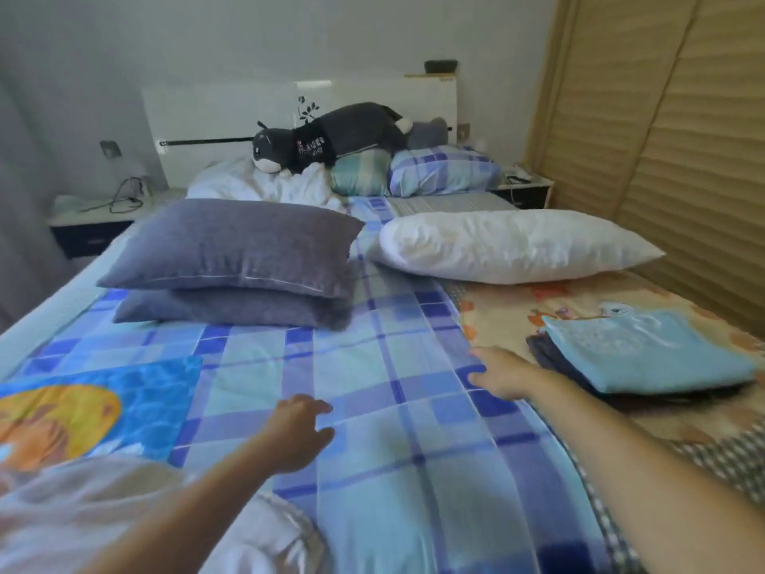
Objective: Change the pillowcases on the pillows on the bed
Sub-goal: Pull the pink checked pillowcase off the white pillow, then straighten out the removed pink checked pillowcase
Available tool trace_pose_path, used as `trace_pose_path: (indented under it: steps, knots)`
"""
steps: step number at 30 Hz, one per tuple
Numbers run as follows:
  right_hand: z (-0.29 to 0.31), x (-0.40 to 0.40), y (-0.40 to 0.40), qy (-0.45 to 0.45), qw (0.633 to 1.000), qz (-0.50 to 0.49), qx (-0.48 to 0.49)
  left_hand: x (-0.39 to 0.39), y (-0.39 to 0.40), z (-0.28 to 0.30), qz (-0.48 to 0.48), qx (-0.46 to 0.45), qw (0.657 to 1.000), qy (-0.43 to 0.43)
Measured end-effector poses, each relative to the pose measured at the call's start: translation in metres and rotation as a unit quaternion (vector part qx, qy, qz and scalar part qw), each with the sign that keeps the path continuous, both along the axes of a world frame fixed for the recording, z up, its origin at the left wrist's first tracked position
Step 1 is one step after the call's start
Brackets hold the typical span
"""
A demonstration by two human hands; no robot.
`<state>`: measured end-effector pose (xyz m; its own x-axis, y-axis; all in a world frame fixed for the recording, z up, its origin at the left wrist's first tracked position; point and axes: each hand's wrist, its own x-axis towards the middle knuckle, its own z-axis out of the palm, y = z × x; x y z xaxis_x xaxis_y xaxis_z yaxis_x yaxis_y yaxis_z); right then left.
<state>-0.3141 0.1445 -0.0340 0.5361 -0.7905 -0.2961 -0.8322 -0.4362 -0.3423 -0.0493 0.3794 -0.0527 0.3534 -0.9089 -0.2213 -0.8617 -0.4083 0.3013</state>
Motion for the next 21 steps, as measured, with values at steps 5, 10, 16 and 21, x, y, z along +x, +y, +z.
trace_pose_path:
  steps: [5, 10, 16, 21]
  knots:
    - [-0.027, 0.090, 0.108, -0.047, 0.992, 0.111, 0.038, 0.041, 0.147, -0.033, 0.104, -0.202, 0.973, -0.025]
    - [-0.070, 0.167, 0.235, -0.019, 0.975, 0.199, 0.097, 0.083, 0.260, -0.053, 0.323, -0.303, 0.888, -0.122]
    - [-0.098, 0.208, 0.304, -0.030, 0.988, 0.144, 0.033, 0.112, 0.321, -0.072, 0.521, -0.215, 0.824, 0.065]
    - [0.000, 0.172, 0.247, -0.257, 0.966, -0.013, -0.019, 0.122, 0.302, -0.030, 0.447, -0.404, 0.782, 0.156]
